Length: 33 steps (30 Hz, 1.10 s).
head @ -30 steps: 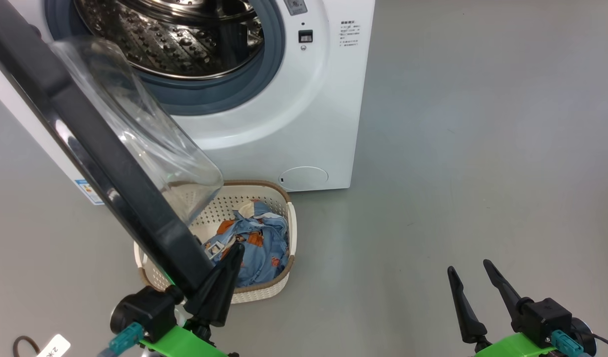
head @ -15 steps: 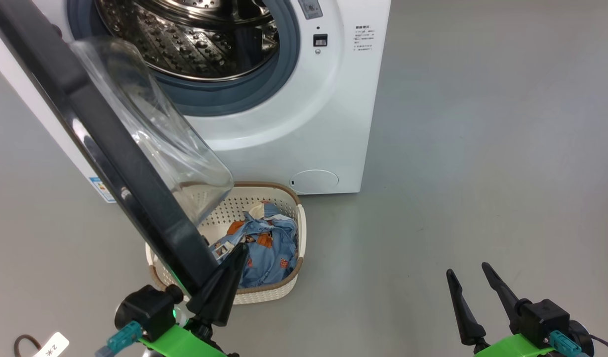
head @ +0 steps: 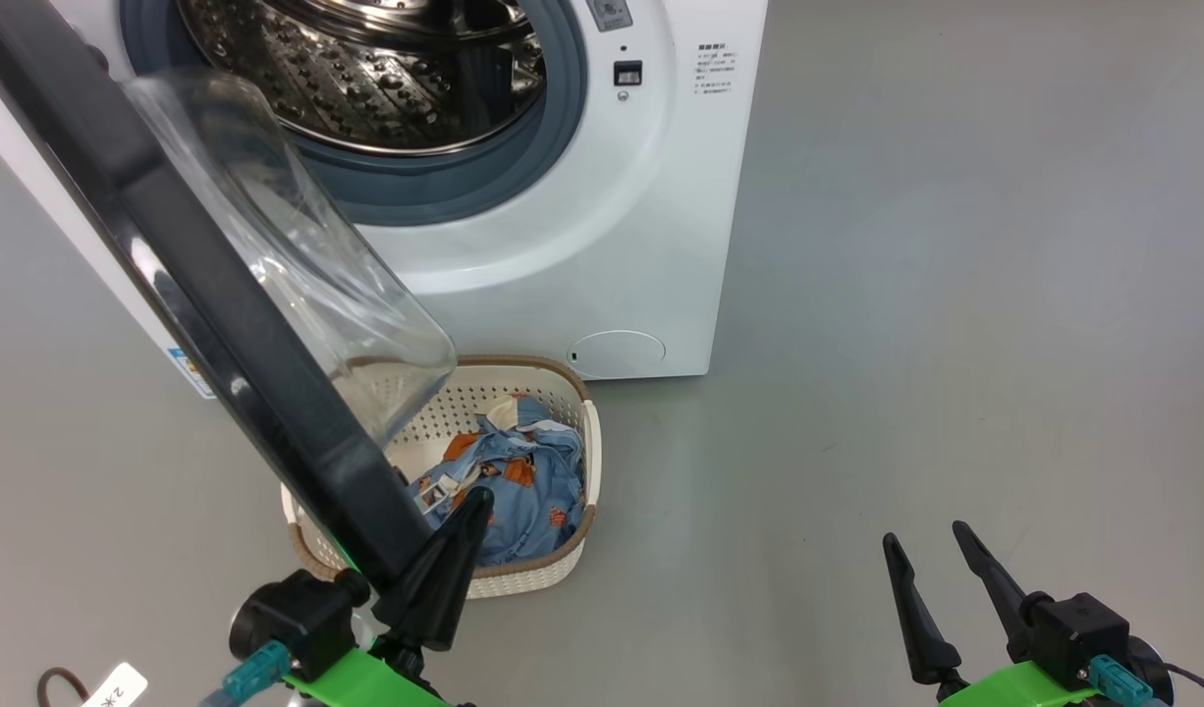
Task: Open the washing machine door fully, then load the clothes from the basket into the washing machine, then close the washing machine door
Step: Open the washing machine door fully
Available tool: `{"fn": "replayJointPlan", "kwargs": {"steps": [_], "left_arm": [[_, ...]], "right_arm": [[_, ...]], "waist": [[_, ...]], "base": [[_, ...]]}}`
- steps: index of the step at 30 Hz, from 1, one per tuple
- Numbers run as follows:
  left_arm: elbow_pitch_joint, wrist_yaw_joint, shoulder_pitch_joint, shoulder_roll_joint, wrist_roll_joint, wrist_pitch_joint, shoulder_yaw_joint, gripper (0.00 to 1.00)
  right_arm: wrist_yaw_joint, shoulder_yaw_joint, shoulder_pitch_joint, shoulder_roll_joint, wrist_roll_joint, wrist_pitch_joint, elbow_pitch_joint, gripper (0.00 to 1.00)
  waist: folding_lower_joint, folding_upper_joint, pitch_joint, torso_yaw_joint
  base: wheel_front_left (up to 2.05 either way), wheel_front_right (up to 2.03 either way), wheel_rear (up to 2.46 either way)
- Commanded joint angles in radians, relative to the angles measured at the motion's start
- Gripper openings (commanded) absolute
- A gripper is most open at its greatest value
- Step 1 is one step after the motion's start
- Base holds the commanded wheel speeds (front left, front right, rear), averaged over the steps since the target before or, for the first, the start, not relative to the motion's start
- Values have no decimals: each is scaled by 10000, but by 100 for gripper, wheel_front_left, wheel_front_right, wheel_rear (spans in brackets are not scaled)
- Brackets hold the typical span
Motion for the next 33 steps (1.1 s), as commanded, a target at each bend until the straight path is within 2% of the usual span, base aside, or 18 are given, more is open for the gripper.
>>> {"fn": "replayJointPlan", "kwargs": {"steps": [1, 15, 33], "left_arm": [[-127, 119, -340, 239, 30, -55, 443, 0], [-402, 119, -515, 249, -128, -55, 338, 0], [-270, 119, -151, 202, -51, -55, 640, 0]], "right_arm": [[16, 288, -289, -43, 75, -120, -200, 100], [16, 273, -347, -43, 93, -120, -186, 100], [16, 295, -359, -43, 99, -120, -36, 100]], "waist": [[-1, -1, 11, -23], [-1, -1, 182, -115], [-1, -1, 41, 531]], "base": [[0, 0, 0], [0, 0, 0], [0, 0, 0]]}}
